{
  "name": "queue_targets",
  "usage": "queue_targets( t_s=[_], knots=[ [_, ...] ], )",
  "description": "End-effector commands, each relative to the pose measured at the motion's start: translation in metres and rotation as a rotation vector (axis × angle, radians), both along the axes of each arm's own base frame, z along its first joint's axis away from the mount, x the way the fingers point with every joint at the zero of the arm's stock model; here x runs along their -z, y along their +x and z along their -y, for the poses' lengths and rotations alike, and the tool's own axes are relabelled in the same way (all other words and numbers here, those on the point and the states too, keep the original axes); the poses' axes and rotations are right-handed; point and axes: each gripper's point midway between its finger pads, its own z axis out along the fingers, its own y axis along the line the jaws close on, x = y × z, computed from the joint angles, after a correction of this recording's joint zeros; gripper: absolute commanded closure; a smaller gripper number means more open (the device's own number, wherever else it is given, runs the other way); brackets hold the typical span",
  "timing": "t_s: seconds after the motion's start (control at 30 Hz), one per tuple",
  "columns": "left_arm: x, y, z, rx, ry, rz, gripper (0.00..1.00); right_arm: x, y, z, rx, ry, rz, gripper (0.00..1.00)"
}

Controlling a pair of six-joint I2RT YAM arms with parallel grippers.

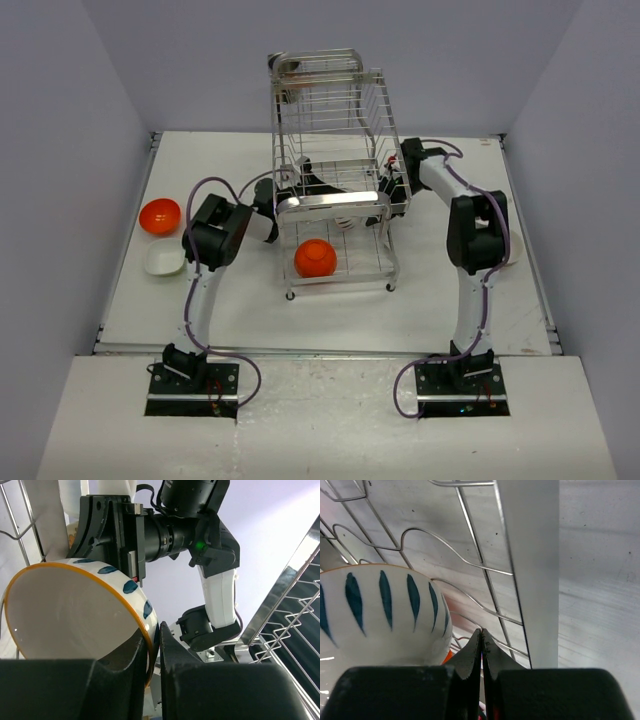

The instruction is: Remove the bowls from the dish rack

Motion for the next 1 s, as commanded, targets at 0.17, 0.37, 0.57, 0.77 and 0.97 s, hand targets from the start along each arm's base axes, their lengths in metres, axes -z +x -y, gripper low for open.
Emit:
queue_targets(
  t_s=[0.17,0.37,0.57,0.77,0.97],
  knots=[
    [-0.062,-0.006,-0.007,-0.007,-0.085,0.173,1.0,-0.066,0.002,0.0,-0.006,0.057,0.152,1.0],
    [-0.071,-0.007,-0.014,-0.024,-0.077,0.185,1.0,-0.074,-0.005,0.0,-0.01,0.072,0.16,1.0],
    [-0.089,-0.006,-0.025,-0.041,-0.048,0.218,1.0,-0.079,-0.017,-0.002,-0.013,0.102,0.163,1.0],
    [-0.094,0.002,-0.055,-0.071,0.103,0.24,1.0,-0.083,-0.022,0.0,-0.016,0.095,0.187,1.0],
    [-0.064,0.009,-0.106,-0.132,0.395,0.187,1.0,-0.082,-0.028,0.002,-0.019,0.095,0.193,1.0]
  ],
)
